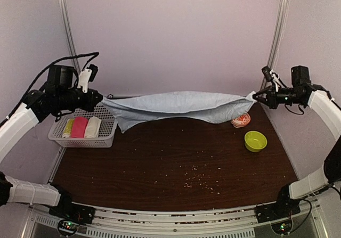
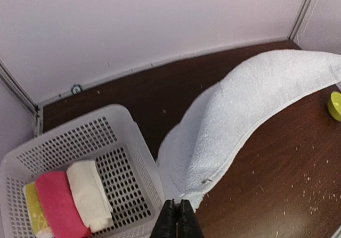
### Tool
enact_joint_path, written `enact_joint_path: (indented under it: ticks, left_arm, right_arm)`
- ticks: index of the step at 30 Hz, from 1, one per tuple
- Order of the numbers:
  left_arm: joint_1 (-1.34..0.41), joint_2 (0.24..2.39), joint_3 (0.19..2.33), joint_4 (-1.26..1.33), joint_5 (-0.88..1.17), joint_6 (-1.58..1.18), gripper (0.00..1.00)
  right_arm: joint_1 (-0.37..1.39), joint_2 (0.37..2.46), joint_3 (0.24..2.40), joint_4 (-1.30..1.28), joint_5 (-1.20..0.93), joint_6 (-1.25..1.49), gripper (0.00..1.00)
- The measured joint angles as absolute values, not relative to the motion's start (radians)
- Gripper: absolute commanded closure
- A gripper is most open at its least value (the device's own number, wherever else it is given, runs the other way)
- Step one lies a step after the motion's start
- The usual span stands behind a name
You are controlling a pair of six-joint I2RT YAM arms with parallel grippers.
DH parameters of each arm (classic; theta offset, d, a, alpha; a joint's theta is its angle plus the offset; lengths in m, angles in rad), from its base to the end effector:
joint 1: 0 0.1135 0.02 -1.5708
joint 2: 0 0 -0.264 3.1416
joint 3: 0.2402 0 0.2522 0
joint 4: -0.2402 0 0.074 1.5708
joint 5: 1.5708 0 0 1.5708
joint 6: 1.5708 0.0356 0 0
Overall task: Roll the towels
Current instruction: Flatten out the towel at the center of the board.
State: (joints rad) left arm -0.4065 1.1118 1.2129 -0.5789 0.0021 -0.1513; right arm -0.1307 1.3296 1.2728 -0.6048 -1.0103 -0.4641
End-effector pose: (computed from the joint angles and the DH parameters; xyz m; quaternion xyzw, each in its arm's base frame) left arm 0.2186 -0.0942 0.3842 0.1093 0.8473 -0.1439 0.4994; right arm 0.2798 -0.0064 0.3588 -0.3400 0.7401 0.3031 0.4948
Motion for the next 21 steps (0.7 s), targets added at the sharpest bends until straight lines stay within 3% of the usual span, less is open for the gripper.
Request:
enact_joint_path:
  ticks: [4, 7, 9, 10, 11, 13, 15, 21]
  left_arm:
    - [-0.406, 1.074, 1.105, -0.714, 0.078, -0.164, 1.00]
    - [-0.406, 1.056, 1.100, -0.834, 0.143, -0.181, 1.00]
    - [-0.418, 1.029, 1.099, -0.905, 0.167, -0.199, 1.00]
    - [-0.425, 1.007, 1.099, -0.944, 0.170, -0.213, 0.97]
    - [-0.429, 0.990, 1.099, -0.973, 0.170, -0.225, 0.82]
    - [-0.437, 0.954, 1.099, -1.036, 0.153, -0.253, 0.66]
    - [-0.438, 0.927, 1.105, -1.091, 0.123, -0.280, 0.56]
    - [-0.438, 0.975, 1.232, -1.153, 0.097, -0.298, 0.53]
  right_arm:
    - [-0.131, 1.312, 1.124, -0.827, -1.000, -0.748, 0.95]
    - [-0.131, 1.311, 1.088, -1.072, -0.957, -0.977, 0.74]
    - [-0.130, 1.280, 1.077, -1.171, -0.912, -1.059, 0.54]
    - [-0.128, 1.249, 1.065, -1.196, -0.889, -1.080, 0.47]
    - [-0.122, 1.201, 1.047, -1.219, -0.858, -1.110, 0.43]
    - [-0.110, 1.077, 1.016, -1.269, -0.799, -1.163, 0.40]
    - [-0.101, 0.995, 1.013, -1.306, -0.761, -1.195, 0.39]
    - [-0.095, 1.055, 1.114, -1.327, -0.736, -1.181, 0.42]
